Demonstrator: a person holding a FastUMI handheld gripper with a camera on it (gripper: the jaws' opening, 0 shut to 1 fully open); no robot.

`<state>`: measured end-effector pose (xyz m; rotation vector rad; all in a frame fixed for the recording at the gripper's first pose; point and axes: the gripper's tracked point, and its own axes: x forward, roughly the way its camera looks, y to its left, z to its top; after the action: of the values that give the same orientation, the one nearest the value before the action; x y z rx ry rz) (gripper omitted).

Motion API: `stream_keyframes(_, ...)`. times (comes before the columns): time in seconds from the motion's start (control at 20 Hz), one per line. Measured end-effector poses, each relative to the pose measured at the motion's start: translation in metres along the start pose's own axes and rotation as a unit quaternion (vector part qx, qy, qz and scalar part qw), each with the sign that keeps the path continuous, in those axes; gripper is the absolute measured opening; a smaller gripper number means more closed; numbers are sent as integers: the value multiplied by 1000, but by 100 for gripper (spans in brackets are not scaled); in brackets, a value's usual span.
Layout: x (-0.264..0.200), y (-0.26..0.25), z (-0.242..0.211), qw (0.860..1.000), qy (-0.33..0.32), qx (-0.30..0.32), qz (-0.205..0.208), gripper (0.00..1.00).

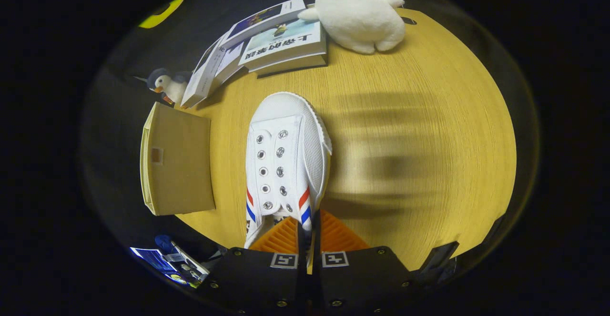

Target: Open the storage box then place both shoes into the box .Put the left shoe in first, then the right shoe, with the right side of both shoes facing outward in a uniform manner.

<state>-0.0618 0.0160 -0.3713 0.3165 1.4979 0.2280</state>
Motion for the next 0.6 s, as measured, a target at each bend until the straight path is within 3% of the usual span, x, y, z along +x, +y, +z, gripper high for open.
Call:
stream_keyframes(0.35,-45,69,5,999,-17,-2,31,4)
stream_keyframes(0.6,-60,120,10,998,-20,-40,38,4)
